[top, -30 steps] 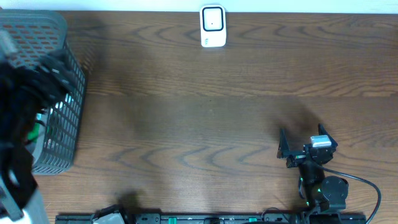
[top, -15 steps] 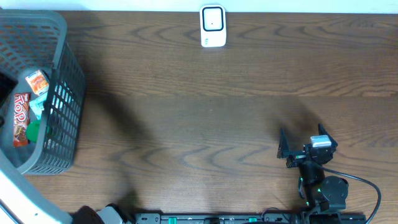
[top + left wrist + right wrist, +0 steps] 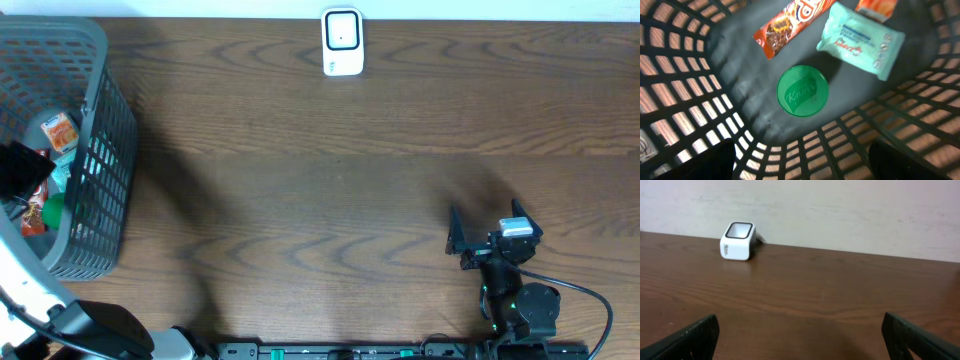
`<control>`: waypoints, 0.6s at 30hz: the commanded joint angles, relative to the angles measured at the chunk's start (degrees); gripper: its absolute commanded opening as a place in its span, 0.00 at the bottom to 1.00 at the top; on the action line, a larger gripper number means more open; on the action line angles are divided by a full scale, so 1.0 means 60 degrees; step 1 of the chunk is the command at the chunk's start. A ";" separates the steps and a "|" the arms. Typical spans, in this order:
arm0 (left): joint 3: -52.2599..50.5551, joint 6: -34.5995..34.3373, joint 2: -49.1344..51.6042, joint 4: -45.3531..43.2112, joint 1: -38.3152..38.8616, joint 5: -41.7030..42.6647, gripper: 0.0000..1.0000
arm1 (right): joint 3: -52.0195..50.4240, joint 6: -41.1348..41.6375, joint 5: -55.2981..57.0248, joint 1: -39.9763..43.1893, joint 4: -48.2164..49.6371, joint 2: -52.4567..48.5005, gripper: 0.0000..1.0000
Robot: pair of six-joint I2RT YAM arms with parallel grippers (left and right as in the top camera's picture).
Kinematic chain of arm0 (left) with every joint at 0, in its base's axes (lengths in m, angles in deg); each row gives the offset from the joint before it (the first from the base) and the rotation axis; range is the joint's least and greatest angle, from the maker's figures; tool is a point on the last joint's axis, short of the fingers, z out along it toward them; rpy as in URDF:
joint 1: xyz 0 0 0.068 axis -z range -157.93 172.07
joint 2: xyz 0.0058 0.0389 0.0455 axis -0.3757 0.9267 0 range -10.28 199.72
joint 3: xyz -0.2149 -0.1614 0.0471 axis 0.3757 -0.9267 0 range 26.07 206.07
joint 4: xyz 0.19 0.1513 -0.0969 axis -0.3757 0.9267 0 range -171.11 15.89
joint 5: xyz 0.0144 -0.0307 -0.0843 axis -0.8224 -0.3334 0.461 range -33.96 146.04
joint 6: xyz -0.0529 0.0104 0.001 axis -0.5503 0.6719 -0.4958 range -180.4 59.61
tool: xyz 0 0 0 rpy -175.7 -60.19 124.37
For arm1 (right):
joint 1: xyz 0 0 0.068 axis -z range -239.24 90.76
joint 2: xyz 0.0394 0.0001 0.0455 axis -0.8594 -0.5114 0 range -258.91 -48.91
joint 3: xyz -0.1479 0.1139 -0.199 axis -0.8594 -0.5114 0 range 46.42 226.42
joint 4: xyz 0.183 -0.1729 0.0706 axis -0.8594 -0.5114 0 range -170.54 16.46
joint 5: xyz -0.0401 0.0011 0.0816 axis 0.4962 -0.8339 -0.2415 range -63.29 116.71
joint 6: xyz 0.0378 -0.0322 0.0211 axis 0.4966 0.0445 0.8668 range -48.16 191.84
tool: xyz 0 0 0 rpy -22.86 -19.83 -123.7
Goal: Scan the item barcode
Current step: 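Reach the left gripper into the basket above the green-lidded jar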
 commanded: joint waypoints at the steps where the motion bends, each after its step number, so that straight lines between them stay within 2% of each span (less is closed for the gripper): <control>1: -0.0729 0.0197 0.0018 -0.0390 -0.0098 -0.0237 0.86 | -0.0011 -0.0076 0.0044 -0.0011 -0.0040 0.0047 0.99; 8: -0.1796 0.0229 0.0084 -0.1435 -0.0390 -0.0237 0.86 | -0.0011 -0.0076 0.0044 -0.0011 -0.0040 0.0047 0.99; 18: -0.1891 0.0219 0.0452 -0.1690 -0.0750 -0.0189 0.86 | -0.0011 -0.0076 0.0044 -0.0011 -0.0040 0.0047 0.99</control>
